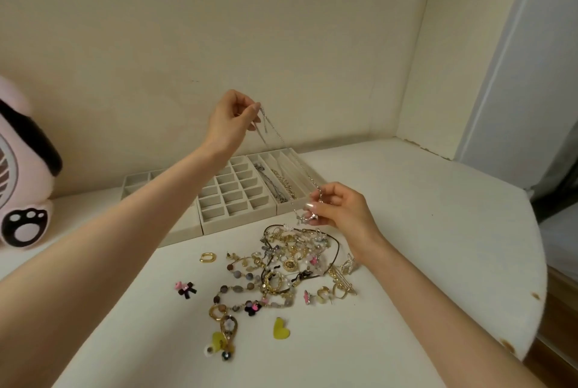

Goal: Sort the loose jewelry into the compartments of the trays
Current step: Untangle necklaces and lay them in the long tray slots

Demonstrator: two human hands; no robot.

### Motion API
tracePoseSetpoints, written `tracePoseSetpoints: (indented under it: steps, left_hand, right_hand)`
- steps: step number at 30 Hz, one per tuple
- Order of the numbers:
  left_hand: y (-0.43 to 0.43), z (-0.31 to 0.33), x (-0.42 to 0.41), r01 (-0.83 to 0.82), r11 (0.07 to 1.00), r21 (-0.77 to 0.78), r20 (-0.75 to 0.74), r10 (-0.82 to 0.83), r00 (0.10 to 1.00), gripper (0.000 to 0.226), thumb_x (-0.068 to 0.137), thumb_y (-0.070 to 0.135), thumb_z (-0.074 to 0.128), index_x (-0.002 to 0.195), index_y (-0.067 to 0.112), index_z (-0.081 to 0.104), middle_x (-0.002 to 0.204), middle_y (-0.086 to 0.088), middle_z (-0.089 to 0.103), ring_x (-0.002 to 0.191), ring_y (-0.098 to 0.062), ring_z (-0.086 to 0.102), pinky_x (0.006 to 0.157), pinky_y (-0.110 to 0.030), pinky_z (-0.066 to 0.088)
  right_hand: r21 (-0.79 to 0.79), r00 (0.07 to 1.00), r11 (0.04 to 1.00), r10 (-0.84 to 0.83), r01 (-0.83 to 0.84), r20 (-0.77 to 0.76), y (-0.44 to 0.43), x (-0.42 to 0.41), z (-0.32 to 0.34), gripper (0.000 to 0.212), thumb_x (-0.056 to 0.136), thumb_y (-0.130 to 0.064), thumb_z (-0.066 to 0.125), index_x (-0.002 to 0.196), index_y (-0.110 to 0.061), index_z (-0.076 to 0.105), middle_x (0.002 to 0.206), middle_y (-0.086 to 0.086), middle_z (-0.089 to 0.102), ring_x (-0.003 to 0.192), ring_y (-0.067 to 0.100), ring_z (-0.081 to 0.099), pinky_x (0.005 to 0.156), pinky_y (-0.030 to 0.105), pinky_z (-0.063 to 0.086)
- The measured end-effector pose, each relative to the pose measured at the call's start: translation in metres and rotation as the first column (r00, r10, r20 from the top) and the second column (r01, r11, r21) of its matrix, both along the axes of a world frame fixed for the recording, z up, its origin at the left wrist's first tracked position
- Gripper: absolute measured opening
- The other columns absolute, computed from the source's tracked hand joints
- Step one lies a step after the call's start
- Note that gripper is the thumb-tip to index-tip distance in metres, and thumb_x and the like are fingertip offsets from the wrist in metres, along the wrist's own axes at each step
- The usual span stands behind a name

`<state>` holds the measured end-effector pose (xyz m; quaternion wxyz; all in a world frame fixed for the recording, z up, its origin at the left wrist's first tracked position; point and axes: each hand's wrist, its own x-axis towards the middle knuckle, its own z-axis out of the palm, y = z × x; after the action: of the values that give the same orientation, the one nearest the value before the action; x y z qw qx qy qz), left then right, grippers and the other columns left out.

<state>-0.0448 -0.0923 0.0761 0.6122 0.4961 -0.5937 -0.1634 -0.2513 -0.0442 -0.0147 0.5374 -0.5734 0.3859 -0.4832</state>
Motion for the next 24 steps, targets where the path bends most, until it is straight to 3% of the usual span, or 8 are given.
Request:
tracePoseSetpoints:
  steps: [5,11,16,20,24]
  left_hand:
    - [-0.036,-0.008,-0.002,0.001,0.997,0.083,-0.027,0.001,1.000,0.018,0.093,0.013,0.054,0.077,0.019,0.048,0.072,0.001,0.060,0.057,-0.004,0.053,0.046,-0.006,0.036]
    - [-0.083,-0.026,-0.005,-0.037,0.981,0.188,0.020,0.034,0.999,0.014,0.091,0.014,0.056,0.079,0.016,0.050,0.073,0.001,0.061,0.060,-0.005,0.055,0.050,-0.009,0.040]
    - [-0.117,-0.048,0.001,-0.149,0.950,0.273,0.178,0.103,0.979,0.011,0.089,0.026,0.059,0.087,0.016,0.057,0.084,-0.001,0.060,0.072,-0.016,0.054,0.068,-0.029,0.046]
    - [-0.137,-0.061,0.005,-0.200,0.926,0.322,0.200,0.140,0.970,0.010,0.091,0.022,0.058,0.091,0.013,0.055,0.088,-0.005,0.062,0.076,-0.019,0.056,0.064,-0.027,0.042]
    - [-0.149,-0.073,0.007,-0.258,0.906,0.337,0.288,0.162,0.944,0.009,0.091,0.021,0.057,0.092,0.012,0.055,0.088,-0.005,0.061,0.081,-0.020,0.055,0.068,-0.029,0.043]
  right_hand:
    - [-0.035,0.991,0.993,-0.114,0.112,-0.073,-0.010,-0.007,-0.001,0.017,0.082,0.003,0.066,0.093,-0.010,0.070,0.082,0.001,0.068,0.068,0.008,0.063,0.056,0.017,0.052]
    - [-0.164,0.907,0.945,-0.319,0.283,-0.276,-0.033,-0.011,0.001,0.023,0.077,-0.001,0.073,0.086,-0.021,0.069,0.079,0.004,0.066,0.071,0.014,0.065,0.058,0.023,0.054]
    - [-0.161,0.889,0.947,-0.316,0.277,-0.332,-0.059,-0.004,-0.001,0.021,0.079,0.003,0.070,0.080,-0.018,0.068,0.075,0.004,0.064,0.062,0.017,0.063,0.055,0.019,0.055]
    - [-0.283,0.828,0.921,-0.371,0.268,-0.420,-0.079,0.006,-0.002,0.015,0.078,-0.001,0.069,0.082,-0.015,0.072,0.071,-0.002,0.063,0.068,0.018,0.063,0.069,0.024,0.052]
    - [-0.400,0.784,0.888,-0.411,0.227,-0.466,-0.093,0.014,-0.005,0.012,0.079,-0.003,0.069,0.083,-0.014,0.074,0.073,-0.003,0.062,0.069,0.013,0.059,0.067,0.018,0.043]
